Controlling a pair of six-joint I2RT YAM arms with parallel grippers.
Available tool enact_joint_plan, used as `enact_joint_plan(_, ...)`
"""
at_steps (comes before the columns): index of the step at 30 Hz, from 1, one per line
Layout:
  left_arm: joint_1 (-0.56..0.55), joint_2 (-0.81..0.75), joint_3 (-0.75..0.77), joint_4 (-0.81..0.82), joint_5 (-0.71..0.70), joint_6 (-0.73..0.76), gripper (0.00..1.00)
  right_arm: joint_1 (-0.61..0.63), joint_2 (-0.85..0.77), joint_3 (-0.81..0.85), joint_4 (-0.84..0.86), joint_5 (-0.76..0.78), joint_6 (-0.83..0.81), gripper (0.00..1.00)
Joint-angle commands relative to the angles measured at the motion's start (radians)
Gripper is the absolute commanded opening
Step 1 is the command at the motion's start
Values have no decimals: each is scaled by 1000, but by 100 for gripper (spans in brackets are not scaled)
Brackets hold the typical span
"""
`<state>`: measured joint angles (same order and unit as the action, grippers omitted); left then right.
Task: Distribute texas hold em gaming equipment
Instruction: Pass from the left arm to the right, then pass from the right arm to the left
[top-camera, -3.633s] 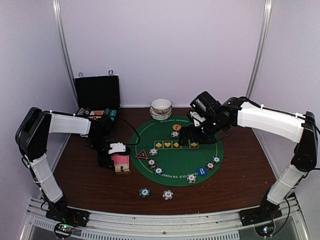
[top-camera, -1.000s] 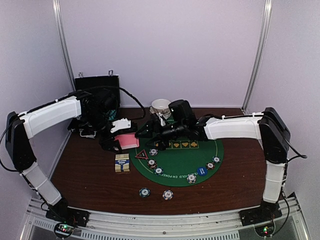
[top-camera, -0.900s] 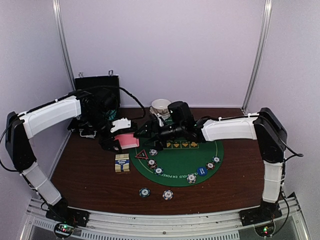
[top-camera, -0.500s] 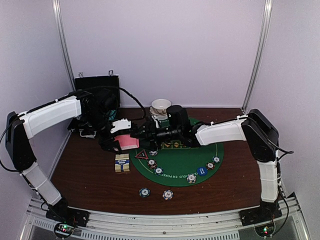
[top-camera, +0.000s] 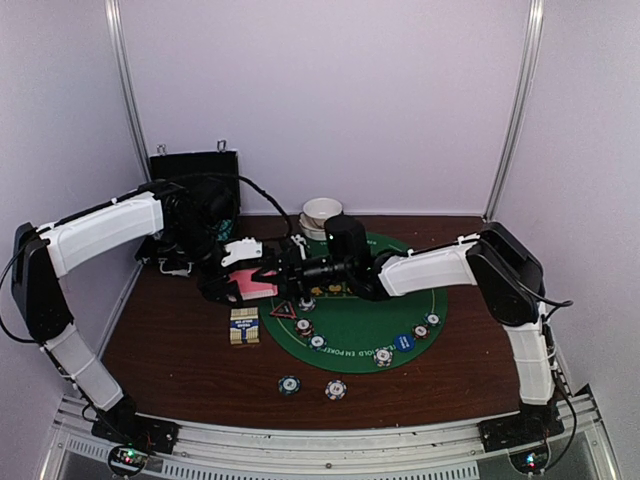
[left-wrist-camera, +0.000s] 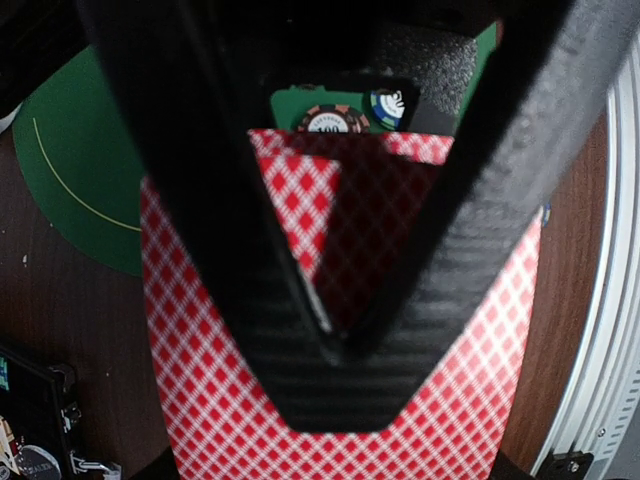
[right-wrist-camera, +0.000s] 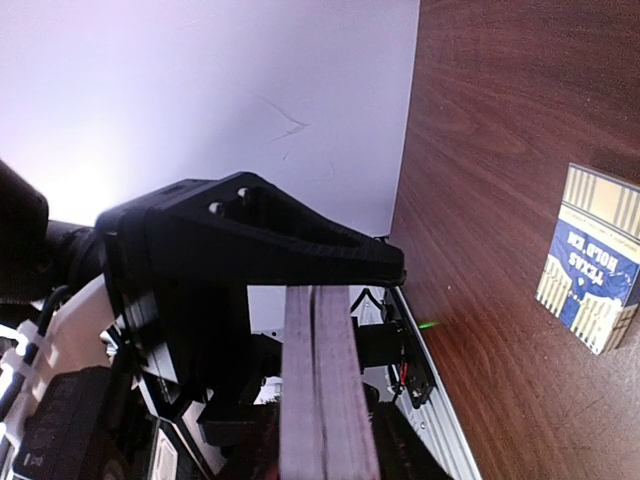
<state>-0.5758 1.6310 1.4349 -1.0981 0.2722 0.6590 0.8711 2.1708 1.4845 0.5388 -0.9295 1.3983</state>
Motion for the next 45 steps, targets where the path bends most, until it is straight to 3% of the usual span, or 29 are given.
enact_joint_plan(1,-4,15,48,41,4,-4,0,6,27,35,41,-21,24,25)
enact_joint_plan(2,-4,20,52,41,3,-6,2,6,29,37,43,-21,28,22)
enact_joint_plan(3,-4,22,56,41,5,-10,16,6,32,38,47,-22,31,19)
enact_joint_plan(4,-4,25,61,41,5,-16,37,6,33,38,53,-23,36,16)
enact_joint_plan(5,-4,26,63,43,11,-22,73,5,35,37,60,-25,42,12)
enact_joint_plan(6,-4,23,63,46,15,-28,94,5,35,33,70,-26,49,10)
enact_joint_plan(7,-4,20,62,52,19,-34,97,3,34,29,81,-27,55,8)
enact_joint_plan(21,-4,4,38,36,154,26,95,-1,33,11,251,-33,179,1)
enact_joint_plan(28,-4,-7,42,36,139,32,70,-1,32,-1,226,-21,165,1)
enact_joint_plan(32,-4,-15,28,46,113,43,39,-1,28,-5,182,-16,136,3)
enact_joint_plan(35,-4,-18,25,50,109,40,27,0,19,-6,120,-9,99,17)
enact_joint_plan(39,-4,-18,24,50,110,37,28,5,7,16,3,1,16,35)
enact_joint_plan(41,-4,-17,24,49,105,37,37,7,4,29,-39,1,-8,39)
enact_joint_plan(43,-4,-18,22,50,99,39,50,9,3,30,-39,1,-9,35)
enact_joint_plan(45,-4,-17,19,49,94,39,60,9,6,30,-29,2,3,23)
